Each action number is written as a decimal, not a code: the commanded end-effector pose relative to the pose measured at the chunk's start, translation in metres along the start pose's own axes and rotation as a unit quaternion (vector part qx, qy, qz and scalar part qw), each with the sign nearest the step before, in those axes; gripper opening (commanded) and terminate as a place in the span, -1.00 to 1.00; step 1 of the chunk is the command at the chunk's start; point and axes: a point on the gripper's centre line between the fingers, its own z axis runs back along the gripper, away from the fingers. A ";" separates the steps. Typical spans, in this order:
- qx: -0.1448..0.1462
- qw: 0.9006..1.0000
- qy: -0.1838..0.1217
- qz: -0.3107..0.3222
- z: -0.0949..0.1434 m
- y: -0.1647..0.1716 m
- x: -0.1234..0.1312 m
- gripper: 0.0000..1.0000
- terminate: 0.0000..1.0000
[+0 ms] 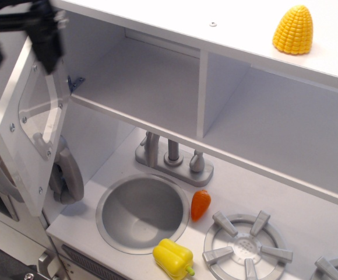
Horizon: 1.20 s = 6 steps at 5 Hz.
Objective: Close microwave
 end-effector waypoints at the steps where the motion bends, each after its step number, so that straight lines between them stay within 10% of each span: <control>1: 0.016 0.999 -0.024 -0.014 -0.010 0.014 0.004 1.00 -1.00; 6: 0.002 0.997 -0.069 0.038 -0.045 -0.072 0.018 1.00 -1.00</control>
